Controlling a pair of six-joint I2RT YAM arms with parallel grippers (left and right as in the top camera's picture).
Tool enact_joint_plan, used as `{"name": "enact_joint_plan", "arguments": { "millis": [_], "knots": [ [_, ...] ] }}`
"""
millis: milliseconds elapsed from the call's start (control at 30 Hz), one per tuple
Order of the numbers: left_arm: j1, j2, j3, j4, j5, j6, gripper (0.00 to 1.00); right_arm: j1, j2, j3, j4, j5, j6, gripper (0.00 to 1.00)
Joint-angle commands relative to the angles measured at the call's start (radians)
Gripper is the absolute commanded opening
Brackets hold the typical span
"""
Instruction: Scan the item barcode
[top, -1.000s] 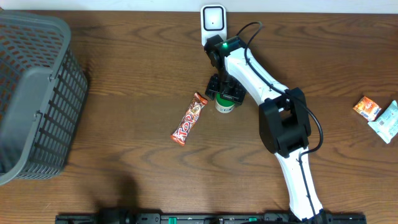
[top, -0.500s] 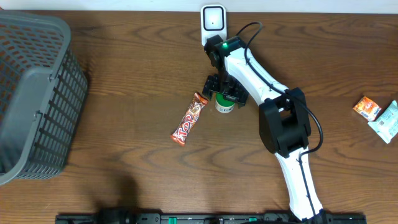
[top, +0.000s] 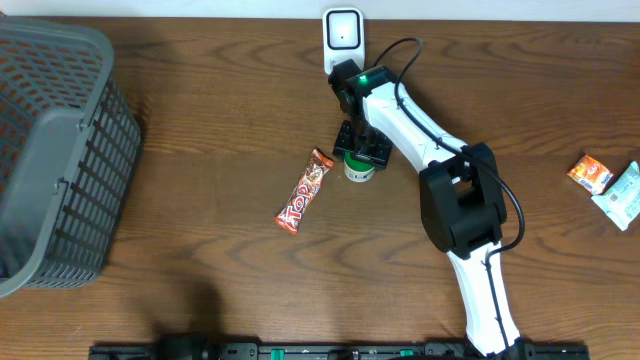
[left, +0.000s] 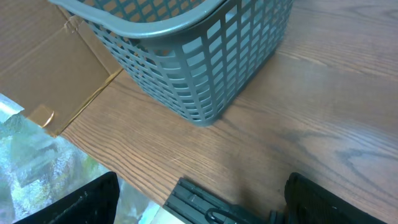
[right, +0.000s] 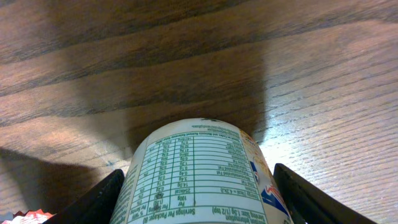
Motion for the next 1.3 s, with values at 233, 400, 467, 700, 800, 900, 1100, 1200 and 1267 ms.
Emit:
{"name": "enact_joint_plan", "arguments": {
  "millis": [233,400,467,700,800,900,1100,1200,1267],
  "knots": [
    [0.003,-0.006,0.003,-0.077,-0.006,-0.006,0.86,-0.013,0.055,-0.041,-0.005,-0.103,-0.09,0.57],
    [0.003,-0.006,0.003,-0.078,-0.006,-0.006,0.86,-0.039,0.055,-0.023,-0.017,-0.239,-0.183,0.57],
    [0.003,-0.006,0.003,-0.078,-0.006,-0.006,0.86,-0.054,0.055,-0.012,-0.034,-0.305,-0.226,0.56],
    [0.003,-0.006,0.003,-0.078,-0.006,-0.006,0.86,-0.104,0.055,-0.01,-0.097,-0.533,-0.386,0.56],
    [0.003,-0.006,0.003,-0.077,-0.006,-0.006,0.86,-0.124,0.055,-0.01,-0.158,-0.585,-0.439,0.56],
    [0.003,-0.006,0.003,-0.078,-0.006,-0.006,0.86,-0.138,0.055,-0.01,-0.215,-0.605,-0.474,0.56],
    [0.003,-0.006,0.003,-0.078,-0.006,-0.006,0.86,-0.159,0.055,-0.01,-0.336,-0.681,-0.571,0.53],
    [0.003,-0.006,0.003,-0.078,-0.006,-0.006,0.86,-0.16,0.055,-0.01,-0.379,-0.736,-0.62,0.51],
    [0.003,-0.006,0.003,-0.078,-0.006,-0.006,0.86,-0.157,0.055,-0.01,-0.411,-0.747,-0.636,0.52]
  ]
}}
